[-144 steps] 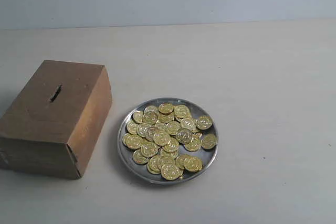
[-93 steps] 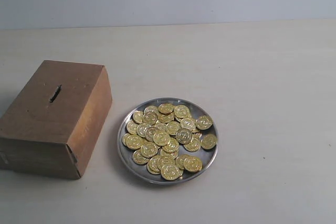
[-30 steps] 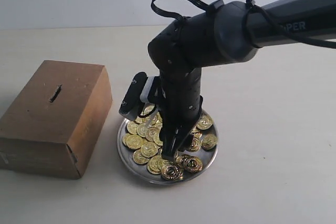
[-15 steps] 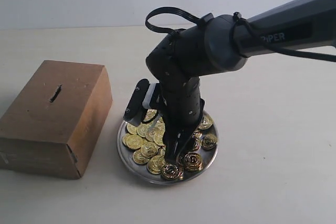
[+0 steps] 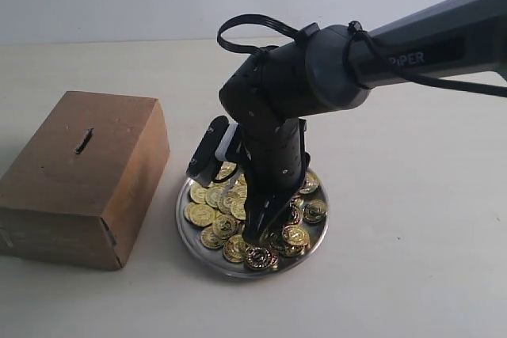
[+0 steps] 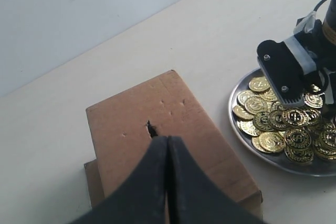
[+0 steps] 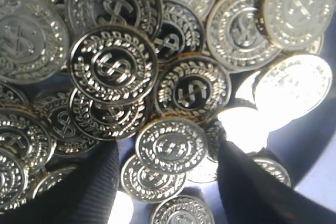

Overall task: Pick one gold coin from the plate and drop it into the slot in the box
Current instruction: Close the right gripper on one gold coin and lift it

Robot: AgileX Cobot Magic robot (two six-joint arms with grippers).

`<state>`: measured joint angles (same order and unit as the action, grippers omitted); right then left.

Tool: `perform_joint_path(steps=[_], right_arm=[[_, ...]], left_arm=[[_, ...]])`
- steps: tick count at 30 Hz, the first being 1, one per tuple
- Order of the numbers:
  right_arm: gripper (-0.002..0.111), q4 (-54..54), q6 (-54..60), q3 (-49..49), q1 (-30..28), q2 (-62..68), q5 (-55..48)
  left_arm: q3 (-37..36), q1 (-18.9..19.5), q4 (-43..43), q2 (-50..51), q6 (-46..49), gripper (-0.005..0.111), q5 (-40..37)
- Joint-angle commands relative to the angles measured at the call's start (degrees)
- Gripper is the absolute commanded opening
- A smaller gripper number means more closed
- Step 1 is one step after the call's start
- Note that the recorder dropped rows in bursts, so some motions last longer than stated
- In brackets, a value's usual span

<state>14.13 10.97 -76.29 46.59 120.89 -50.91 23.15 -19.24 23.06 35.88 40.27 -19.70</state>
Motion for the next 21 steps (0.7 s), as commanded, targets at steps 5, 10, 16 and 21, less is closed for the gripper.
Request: perform_joint_path(steps=[5,10,16,21], right_arm=[[0.051,0.42,-2.33,-0.06,-0.11,0.96,1.8],[0.05,-0.54,0.2,-0.06,-0.11,0.96,2.63],[0.05,-3.24,5.51,-0.06,-0.11,0.96,2.52],[0.05,-3.68,6.97,-0.06,-0.11,0.96,1.66]], left_arm=[[0.22,-0.36,0.47,-0.27,0.04,0.0,0.57],[0.22,-0.36,0.47,-0.27,0.04,0.0,0.57],[0.22,-0.36,0.47,-0.27,0.04,0.0,0.57],[0.22,-0.36,0.47,-0.27,0.04,0.0,0.57]])
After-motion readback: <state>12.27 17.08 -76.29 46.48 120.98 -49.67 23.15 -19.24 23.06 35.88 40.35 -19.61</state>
